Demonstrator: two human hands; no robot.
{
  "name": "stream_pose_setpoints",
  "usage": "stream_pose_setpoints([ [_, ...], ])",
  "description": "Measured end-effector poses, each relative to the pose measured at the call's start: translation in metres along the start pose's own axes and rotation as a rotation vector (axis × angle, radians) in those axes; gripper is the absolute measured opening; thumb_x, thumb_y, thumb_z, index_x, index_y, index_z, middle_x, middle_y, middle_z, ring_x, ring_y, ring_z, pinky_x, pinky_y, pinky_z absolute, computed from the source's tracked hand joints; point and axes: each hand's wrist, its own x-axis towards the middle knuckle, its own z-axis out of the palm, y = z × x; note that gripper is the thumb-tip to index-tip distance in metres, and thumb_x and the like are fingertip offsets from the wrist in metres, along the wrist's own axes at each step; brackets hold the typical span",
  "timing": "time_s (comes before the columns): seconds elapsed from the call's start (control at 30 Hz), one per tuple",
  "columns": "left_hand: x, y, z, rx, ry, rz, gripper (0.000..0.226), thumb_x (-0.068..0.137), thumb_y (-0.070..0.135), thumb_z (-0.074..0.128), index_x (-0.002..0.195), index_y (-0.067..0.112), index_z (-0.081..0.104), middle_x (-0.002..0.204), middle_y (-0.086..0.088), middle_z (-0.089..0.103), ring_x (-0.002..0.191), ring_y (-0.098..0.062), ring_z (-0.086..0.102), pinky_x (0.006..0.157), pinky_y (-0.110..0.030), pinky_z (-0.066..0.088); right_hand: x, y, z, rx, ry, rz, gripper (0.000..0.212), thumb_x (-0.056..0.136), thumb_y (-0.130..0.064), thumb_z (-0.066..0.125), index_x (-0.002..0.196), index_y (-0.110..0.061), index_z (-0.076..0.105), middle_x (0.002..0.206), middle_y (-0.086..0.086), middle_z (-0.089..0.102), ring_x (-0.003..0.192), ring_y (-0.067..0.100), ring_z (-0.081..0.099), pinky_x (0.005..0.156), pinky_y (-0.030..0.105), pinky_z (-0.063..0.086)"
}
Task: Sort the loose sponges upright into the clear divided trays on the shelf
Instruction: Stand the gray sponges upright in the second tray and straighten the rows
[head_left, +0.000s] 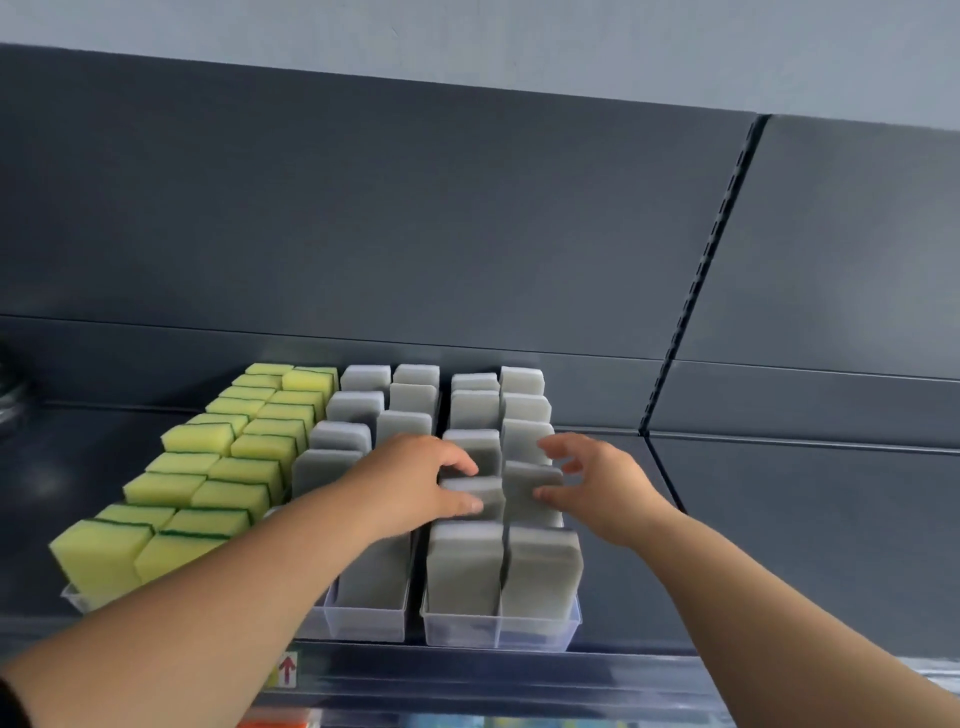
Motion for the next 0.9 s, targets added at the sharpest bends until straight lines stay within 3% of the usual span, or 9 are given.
stream_pose_setpoints([
  [0.1, 0.007, 0.006, 0.004, 0.057, -0.056, -0.032, 0.054, 0.072, 0.047, 0.075, 0.123, 0.038, 0.057, 0.123, 0.015, 0.058, 0.113, -0.009, 0.054, 0.097, -0.031, 0.046, 0.009, 0.001, 0.002, -0.082, -0.089, -0.035, 0.058, 0.079, -0.024, 0.074, 0.132, -0.03, 0.051, 0.124, -0.011, 0.058, 0.107, 0.011, 0.054, 0.082, 0.018, 0.042],
  [0.27, 0.007, 0.009, 0.007, 0.036, 0.002, -0.033, 0.047, 0.074, 0.038, 0.075, 0.118, 0.04, 0.059, 0.114, 0.018, 0.06, 0.105, -0.008, 0.055, 0.092, -0.028, 0.047, 0.006, 0.009, 0.002, -0.061, -0.034, -0.17, 0.044, 0.077, -0.016, 0.074, 0.117, -0.033, 0.062, 0.099, -0.017, 0.061, 0.078, -0.001, 0.051, 0.064, 0.002, 0.038],
  [0.5, 0.002, 0.015, 0.008, 0.035, 0.019, -0.047, 0.046, 0.077, 0.037, 0.074, 0.121, 0.039, 0.059, 0.116, 0.014, 0.06, 0.098, -0.007, 0.053, 0.082, -0.021, 0.042, -0.001, 0.016, 0.006, -0.01, 0.073, -0.27, 0.042, 0.071, -0.009, 0.075, 0.104, -0.033, 0.066, 0.099, -0.021, 0.062, 0.087, -0.002, 0.054, 0.074, -0.002, 0.034],
  [0.73, 0.004, 0.017, 0.01, 0.044, -0.013, -0.069, 0.045, 0.076, 0.038, 0.075, 0.118, 0.04, 0.06, 0.115, 0.013, 0.061, 0.099, -0.008, 0.055, 0.084, -0.024, 0.047, 0.003, 0.016, 0.007, -0.058, -0.004, -0.199, 0.034, 0.072, -0.014, 0.076, 0.096, -0.033, 0.063, 0.085, -0.02, 0.061, 0.08, 0.003, 0.054, 0.067, 0.007, 0.039],
  [0.9, 0.0, 0.014, 0.007, 0.043, -0.004, -0.033, 0.056, 0.076, 0.039, 0.075, 0.128, 0.039, 0.053, 0.128, 0.013, 0.054, 0.111, -0.009, 0.051, 0.091, -0.023, 0.042, 0.003, 0.017, 0.004, -0.026, -0.019, -0.15, 0.046, 0.071, -0.018, 0.081, 0.11, -0.035, 0.063, 0.095, -0.02, 0.061, 0.082, -0.003, 0.053, 0.068, 0.001, 0.038],
])
